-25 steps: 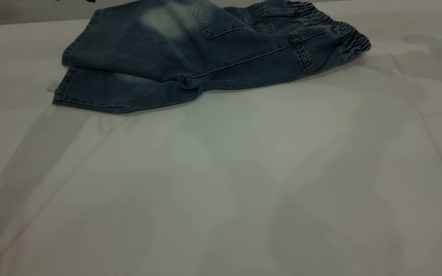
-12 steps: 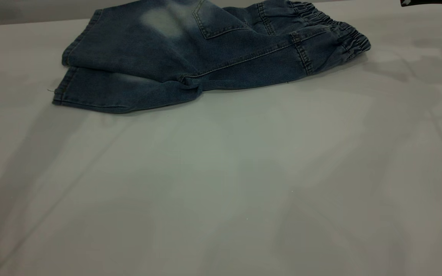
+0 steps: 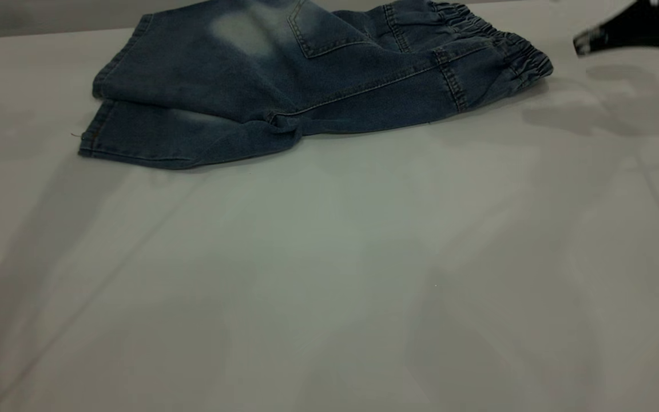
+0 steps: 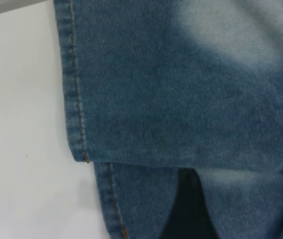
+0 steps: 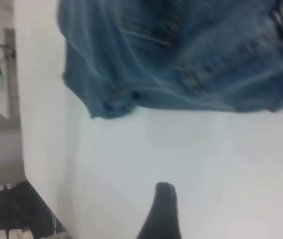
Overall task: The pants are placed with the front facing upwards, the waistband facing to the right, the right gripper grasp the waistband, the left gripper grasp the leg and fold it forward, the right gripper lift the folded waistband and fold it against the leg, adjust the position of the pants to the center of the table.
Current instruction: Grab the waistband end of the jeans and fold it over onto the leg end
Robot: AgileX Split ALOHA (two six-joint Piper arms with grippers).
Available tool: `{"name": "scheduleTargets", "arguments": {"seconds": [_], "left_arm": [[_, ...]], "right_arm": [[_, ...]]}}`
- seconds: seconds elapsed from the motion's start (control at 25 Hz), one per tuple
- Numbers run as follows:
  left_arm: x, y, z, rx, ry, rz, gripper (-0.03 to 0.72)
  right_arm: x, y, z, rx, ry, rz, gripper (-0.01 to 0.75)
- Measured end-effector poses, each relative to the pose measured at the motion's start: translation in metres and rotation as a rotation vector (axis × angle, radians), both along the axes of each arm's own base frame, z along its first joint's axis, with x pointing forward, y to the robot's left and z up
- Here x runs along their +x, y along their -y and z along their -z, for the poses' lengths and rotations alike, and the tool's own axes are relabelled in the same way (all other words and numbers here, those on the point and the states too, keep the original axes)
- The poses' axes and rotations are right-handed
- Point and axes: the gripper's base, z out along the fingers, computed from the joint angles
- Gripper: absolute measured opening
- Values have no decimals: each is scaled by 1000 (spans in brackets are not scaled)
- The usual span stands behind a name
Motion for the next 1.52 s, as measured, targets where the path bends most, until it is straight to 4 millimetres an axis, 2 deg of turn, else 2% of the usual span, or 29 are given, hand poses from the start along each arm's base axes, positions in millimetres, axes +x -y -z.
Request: {"name": "scheduleTargets", "arguments": {"seconds": [0.2, 0.56, 0.92, 1.16, 1.52], "left_arm": [[0, 0, 0, -1, 0, -1, 475], [0, 0, 0, -2, 2, -1, 475], [2, 0, -1, -6, 22, -4, 475], [2, 0, -1, -6, 25, -5, 475], [2, 0, -1, -5, 29, -3, 475]], "right_arm": [[2, 1, 18, -1, 0, 17, 573], [13, 1, 35, 46, 21, 151, 585], [16, 4, 53, 5, 5, 206, 592], [17, 3, 69, 52, -10, 249, 592], [23, 6, 77, 33, 21, 319, 591]]}}
